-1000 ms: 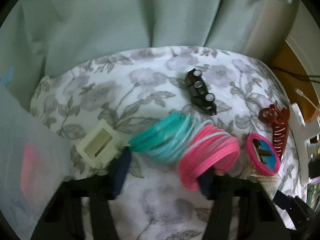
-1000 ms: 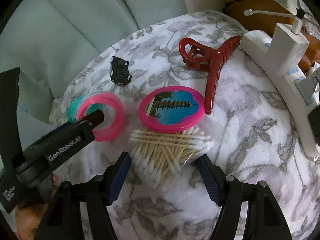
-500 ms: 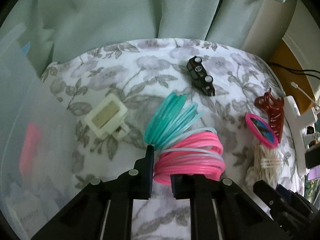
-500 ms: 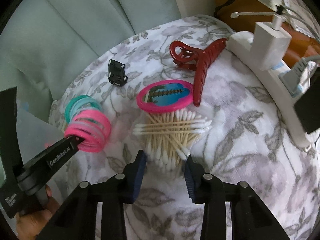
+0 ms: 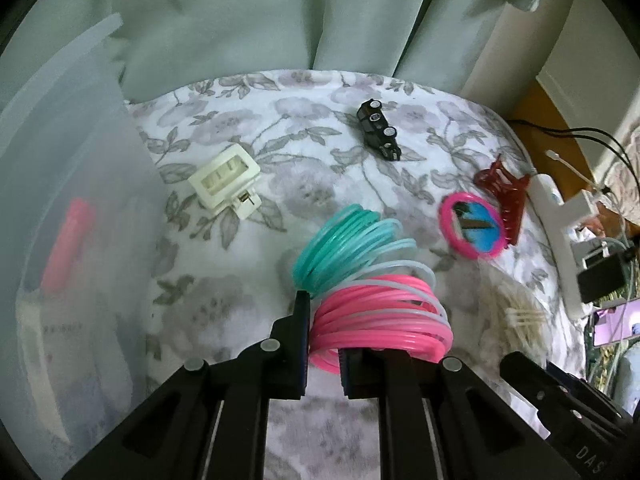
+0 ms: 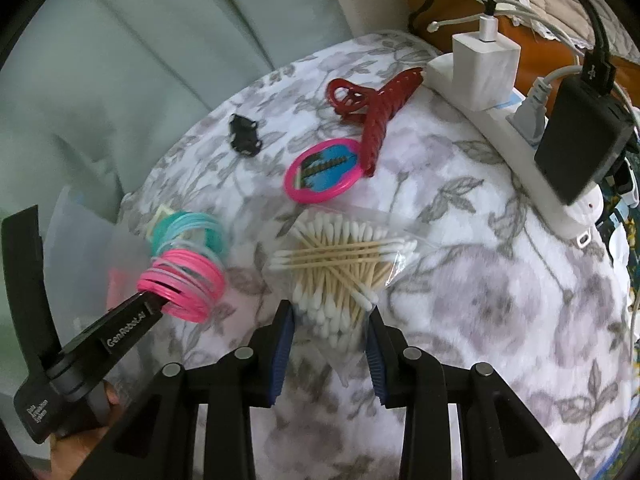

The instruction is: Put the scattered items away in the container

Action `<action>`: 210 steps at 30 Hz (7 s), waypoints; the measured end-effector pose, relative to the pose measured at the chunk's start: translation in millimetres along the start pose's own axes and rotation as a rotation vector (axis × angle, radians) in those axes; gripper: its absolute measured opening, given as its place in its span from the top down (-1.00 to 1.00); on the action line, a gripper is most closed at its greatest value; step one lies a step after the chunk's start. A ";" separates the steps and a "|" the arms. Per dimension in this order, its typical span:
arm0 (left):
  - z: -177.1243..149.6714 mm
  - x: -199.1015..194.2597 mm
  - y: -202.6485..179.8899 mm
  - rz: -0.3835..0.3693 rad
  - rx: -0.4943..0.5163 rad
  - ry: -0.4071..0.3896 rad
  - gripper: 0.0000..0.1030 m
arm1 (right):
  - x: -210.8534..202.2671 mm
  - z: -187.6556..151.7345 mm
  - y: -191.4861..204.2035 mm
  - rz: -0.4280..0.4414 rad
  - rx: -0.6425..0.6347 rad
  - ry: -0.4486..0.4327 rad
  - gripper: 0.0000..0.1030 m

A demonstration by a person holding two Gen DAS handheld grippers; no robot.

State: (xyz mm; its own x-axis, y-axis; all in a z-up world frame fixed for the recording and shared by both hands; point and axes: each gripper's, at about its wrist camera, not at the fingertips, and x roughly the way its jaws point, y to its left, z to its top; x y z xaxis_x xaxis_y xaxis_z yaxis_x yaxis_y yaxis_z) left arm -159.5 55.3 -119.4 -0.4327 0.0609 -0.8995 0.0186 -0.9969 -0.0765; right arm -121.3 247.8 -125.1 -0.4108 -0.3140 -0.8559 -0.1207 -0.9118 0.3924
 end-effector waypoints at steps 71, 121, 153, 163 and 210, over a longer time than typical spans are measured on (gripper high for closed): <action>-77.7 -261.5 126.8 -0.115 -0.289 -0.559 0.76 | -192.1 -84.0 159.4 0.155 -0.333 -0.402 0.29; -92.1 -214.1 243.6 -0.071 -0.549 -0.472 0.76 | -90.7 -105.2 291.7 0.201 -0.647 -0.173 0.29; -85.0 -180.2 242.3 -0.027 -0.562 -0.359 0.59 | -46.3 -91.7 286.7 0.205 -0.634 -0.120 0.26; -81.3 -176.9 238.8 -0.048 -0.552 -0.355 0.08 | -45.4 -93.4 285.6 0.210 -0.632 -0.126 0.27; -67.4 -217.0 58.4 -0.123 -0.195 -0.438 -0.25 | -125.5 -67.7 98.5 0.252 -0.228 -0.293 0.10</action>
State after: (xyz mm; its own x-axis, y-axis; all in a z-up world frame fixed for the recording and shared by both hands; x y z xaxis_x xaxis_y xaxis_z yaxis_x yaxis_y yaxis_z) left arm -3.8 -12.8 42.3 -0.7799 0.1087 -0.6164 0.0940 -0.9533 -0.2871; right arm -20.4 179.5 -1.9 -0.6444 -0.4753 -0.5990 0.2046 -0.8620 0.4638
